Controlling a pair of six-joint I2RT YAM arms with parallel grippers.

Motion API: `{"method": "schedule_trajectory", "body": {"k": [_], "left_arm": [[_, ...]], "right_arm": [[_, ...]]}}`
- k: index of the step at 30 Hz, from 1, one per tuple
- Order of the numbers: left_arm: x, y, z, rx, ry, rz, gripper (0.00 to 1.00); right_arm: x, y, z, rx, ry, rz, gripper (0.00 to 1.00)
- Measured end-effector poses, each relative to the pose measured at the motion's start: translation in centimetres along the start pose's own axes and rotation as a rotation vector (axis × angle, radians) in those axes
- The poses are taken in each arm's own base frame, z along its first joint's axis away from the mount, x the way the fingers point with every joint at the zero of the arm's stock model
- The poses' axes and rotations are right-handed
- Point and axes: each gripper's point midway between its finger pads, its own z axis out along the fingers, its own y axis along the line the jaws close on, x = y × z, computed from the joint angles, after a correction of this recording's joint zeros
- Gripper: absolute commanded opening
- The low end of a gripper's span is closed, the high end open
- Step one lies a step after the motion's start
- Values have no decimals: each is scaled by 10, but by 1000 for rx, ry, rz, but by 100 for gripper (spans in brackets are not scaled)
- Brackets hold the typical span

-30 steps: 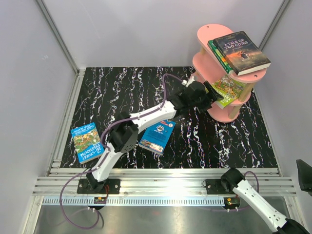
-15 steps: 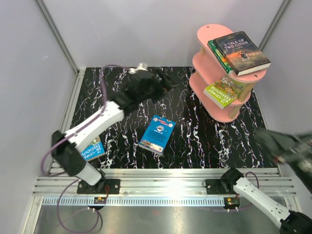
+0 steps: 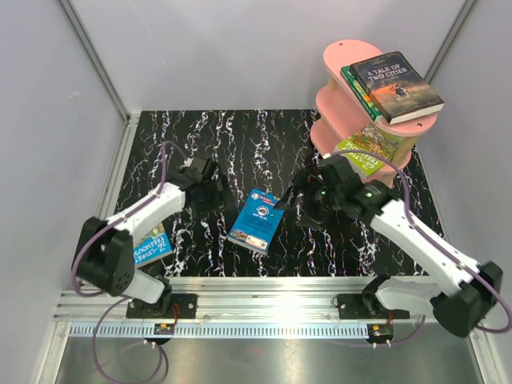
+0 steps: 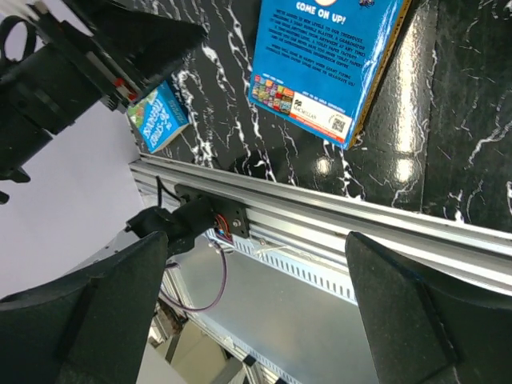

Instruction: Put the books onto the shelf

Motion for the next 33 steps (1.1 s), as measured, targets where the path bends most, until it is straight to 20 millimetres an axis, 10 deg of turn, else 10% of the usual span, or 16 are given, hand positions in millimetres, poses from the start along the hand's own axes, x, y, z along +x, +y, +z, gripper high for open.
{"method": "schedule_trajectory", "body": {"k": [5, 15, 20, 33], "left_arm": [[36, 21, 33, -38, 175, 94, 99], [50, -5, 51, 136, 269, 160, 99], [62, -20, 53, 245, 321, 151, 99], [72, -42, 30, 401, 366, 118, 99]], "right_arm": [[1, -15, 60, 63, 90, 27, 100], [-1, -81, 159, 234, 217, 106, 100], [-3, -102, 181, 273, 232, 119, 100], [-8, -83, 196, 139, 225, 135, 100]]}}
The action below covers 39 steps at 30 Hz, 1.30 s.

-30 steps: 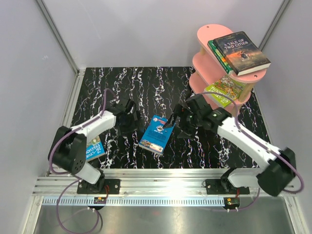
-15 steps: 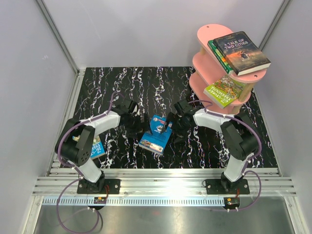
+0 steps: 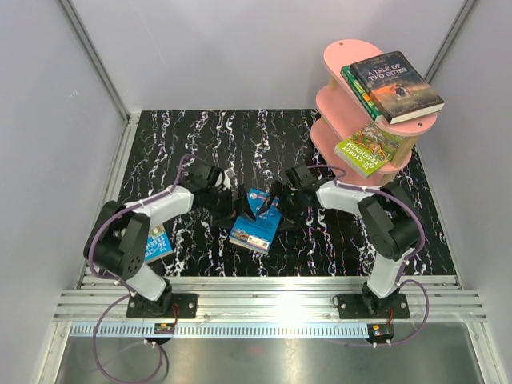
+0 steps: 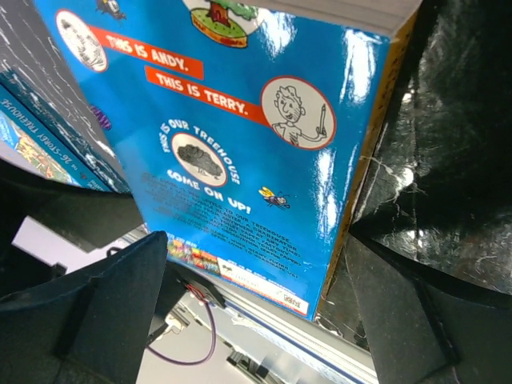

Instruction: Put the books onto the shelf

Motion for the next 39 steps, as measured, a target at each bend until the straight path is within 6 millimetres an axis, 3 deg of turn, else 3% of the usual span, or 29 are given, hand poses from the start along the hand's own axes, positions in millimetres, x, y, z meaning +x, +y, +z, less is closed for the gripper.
{"method": "schedule_trajectory", "body": {"k": [8, 11, 16, 25, 31, 39], "left_arm": [[-23, -39, -27, 61, -70, 16, 98], [-27, -46, -30, 79, -80, 20, 98], [-21, -38, -23, 76, -71, 6, 96], [22, 6, 4, 4, 33, -85, 87], [27, 9, 8, -4, 45, -102, 69], [28, 8, 13, 3, 34, -164, 61]], "right_arm": [[1, 3, 1, -41, -2, -1, 100], [1, 4, 1, -50, -2, -3, 100], [1, 4, 0, -57, -5, -5, 100], [1, 3, -2, -93, -18, 11, 100], [0, 2, -4, -108, -29, 16, 100], [-2, -1, -8, -136, -57, 24, 100]]}}
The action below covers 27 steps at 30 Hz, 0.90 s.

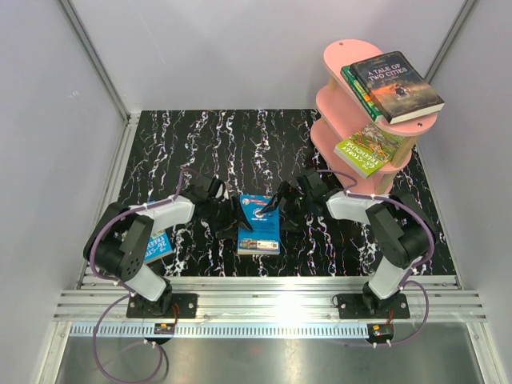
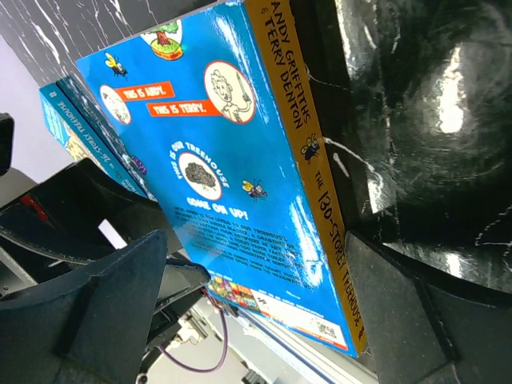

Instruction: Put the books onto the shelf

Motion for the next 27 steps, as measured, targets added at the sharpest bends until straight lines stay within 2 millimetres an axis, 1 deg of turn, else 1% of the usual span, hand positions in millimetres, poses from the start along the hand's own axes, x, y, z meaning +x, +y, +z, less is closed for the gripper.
{"method": "schedule_trajectory", "body": {"k": [2, 4, 7, 8, 11, 14, 15, 18, 21, 23, 27], "left_arm": [[0, -2, 1, 5, -4, -10, 61], [-3, -9, 3, 33, -13, -19, 60], [-8, -31, 11, 119, -25, -9, 57], [-10, -38, 13, 144, -30, -3, 55], [-12, -49, 17, 183, -39, 5, 49], [-10, -52, 20, 188, -33, 2, 33], [-9, -53, 21, 190, -32, 4, 18], [-8, -56, 22, 200, -33, 17, 0], [-6, -56, 22, 184, -26, 27, 0], [-6, -59, 21, 172, -23, 50, 0], [-3, -65, 16, 158, -4, 80, 0]], "right_arm": [[-1, -1, -1, -7, -8, 3, 100], [-1, -1, -2, -17, -15, 6, 100], [1, -1, -2, -33, -15, 16, 100], [1, 0, -2, -37, -15, 18, 100], [3, -2, -4, -45, -18, 23, 100], [5, -4, -6, -46, -18, 25, 100], [6, -5, -6, -45, -17, 25, 100], [7, -6, -8, -45, -18, 25, 100], [10, -9, -10, -34, -12, 22, 100], [17, -13, -14, -12, 1, 22, 100], [27, -28, -30, 42, -6, 11, 100]]}}
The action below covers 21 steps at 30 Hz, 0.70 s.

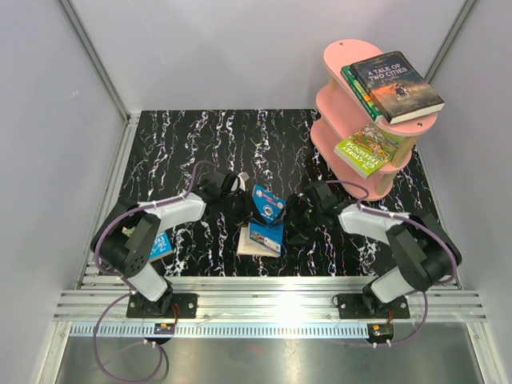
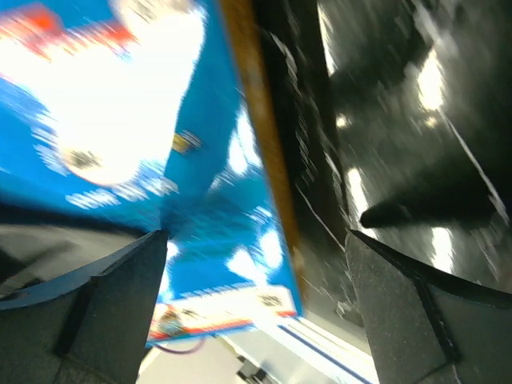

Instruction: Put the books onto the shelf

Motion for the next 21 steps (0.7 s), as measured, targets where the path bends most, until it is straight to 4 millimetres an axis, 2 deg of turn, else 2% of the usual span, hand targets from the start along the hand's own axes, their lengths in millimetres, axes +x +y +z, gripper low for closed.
{"method": "schedule_trajectory", "body": {"k": [3, 8, 11, 17, 18, 19, 21], "left_arm": [[-3, -14, -8, 23, -11, 20, 0], [-5, -34, -18, 81, -24, 26, 0], [-6, -48, -21, 133, -24, 0, 0], [-10, -76, -29, 318, -67, -54, 0], [-9, -77, -30, 336, -68, -64, 0], [-8, -78, -30, 353, -66, -82, 0], [-6, -79, -30, 363, -59, -105, 0]], "right_arm": [[11, -8, -15, 13, 5, -9, 100], [15, 0, -35, -53, -31, -39, 100], [13, 8, -46, -134, -72, -43, 100], [15, 39, -75, -402, -136, -25, 100], [15, 45, -80, -437, -139, -21, 98], [13, 51, -84, -468, -144, -19, 87], [12, 59, -91, -511, -152, -25, 73]]}}
